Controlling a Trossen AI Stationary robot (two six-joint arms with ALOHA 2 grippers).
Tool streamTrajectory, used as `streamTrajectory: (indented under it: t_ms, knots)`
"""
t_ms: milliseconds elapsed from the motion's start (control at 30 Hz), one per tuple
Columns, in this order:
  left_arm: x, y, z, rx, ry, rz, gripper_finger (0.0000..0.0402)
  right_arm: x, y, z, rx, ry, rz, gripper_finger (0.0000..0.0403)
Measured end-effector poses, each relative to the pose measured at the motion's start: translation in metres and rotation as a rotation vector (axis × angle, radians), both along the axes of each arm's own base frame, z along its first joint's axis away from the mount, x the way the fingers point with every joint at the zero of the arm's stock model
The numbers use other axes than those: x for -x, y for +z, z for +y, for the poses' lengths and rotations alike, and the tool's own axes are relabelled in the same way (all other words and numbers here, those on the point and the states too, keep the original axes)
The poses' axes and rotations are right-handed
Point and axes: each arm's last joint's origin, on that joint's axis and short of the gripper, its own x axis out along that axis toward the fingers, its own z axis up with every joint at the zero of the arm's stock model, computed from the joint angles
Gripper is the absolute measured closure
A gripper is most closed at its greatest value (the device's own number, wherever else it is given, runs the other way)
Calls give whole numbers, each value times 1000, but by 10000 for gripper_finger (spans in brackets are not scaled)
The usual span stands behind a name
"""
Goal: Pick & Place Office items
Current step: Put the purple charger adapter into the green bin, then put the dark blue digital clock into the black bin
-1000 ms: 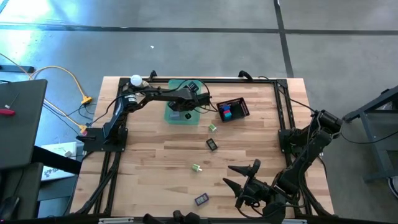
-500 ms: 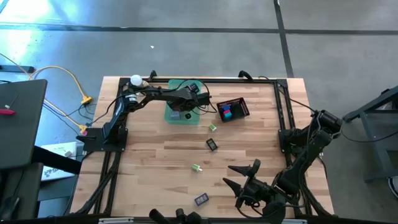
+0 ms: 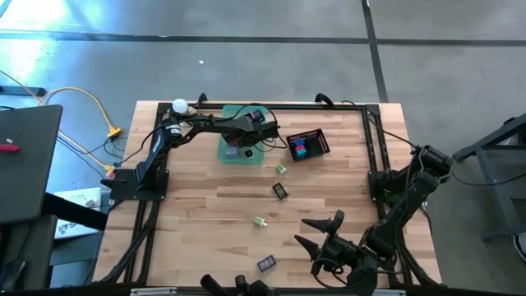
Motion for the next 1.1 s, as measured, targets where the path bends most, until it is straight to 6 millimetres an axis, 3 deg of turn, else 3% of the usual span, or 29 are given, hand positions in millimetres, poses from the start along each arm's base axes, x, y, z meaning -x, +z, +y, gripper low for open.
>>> streamTrajectory:
  t_ms: [1100]
  knots:
    - [-1, 1, 0, -5, -19, 13, 244, 0, 0, 0, 0, 0, 0, 168]
